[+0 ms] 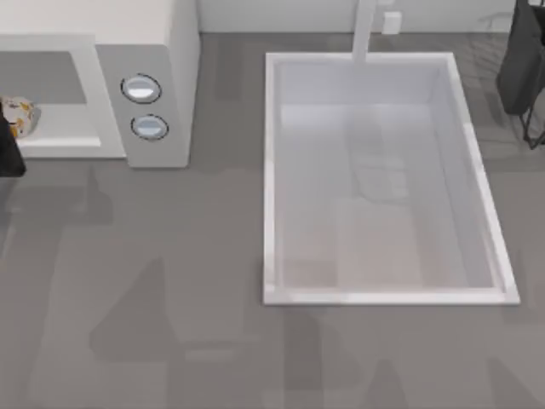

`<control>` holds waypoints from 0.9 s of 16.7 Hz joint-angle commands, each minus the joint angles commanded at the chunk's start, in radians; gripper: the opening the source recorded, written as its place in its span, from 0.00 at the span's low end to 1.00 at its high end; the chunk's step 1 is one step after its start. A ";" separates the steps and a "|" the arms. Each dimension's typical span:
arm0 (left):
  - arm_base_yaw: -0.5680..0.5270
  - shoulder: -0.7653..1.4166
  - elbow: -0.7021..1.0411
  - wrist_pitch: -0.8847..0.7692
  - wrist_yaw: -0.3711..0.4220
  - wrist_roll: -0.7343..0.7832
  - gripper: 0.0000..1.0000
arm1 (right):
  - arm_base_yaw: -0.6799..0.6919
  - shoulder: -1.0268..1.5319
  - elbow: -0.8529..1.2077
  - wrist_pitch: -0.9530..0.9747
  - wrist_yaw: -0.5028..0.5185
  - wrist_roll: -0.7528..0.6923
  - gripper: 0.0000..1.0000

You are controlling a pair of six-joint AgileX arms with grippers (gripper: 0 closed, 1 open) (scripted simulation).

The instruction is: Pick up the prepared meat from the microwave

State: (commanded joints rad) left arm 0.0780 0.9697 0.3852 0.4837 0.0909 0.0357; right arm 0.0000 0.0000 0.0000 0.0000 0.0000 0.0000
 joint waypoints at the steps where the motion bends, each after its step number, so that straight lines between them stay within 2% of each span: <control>1: 0.009 0.113 0.043 0.054 0.010 0.004 1.00 | 0.000 0.000 0.000 0.000 0.000 0.000 1.00; 9: 0.073 0.987 0.363 0.456 0.086 0.034 1.00 | 0.000 0.000 0.000 0.000 0.000 0.000 1.00; 15: 0.105 1.413 0.517 0.649 0.122 0.048 1.00 | 0.000 0.000 0.000 0.000 0.000 0.000 1.00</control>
State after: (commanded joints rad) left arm 0.1828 2.3831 0.9024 1.1331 0.2130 0.0835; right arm 0.0000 0.0000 0.0000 0.0000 0.0000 0.0000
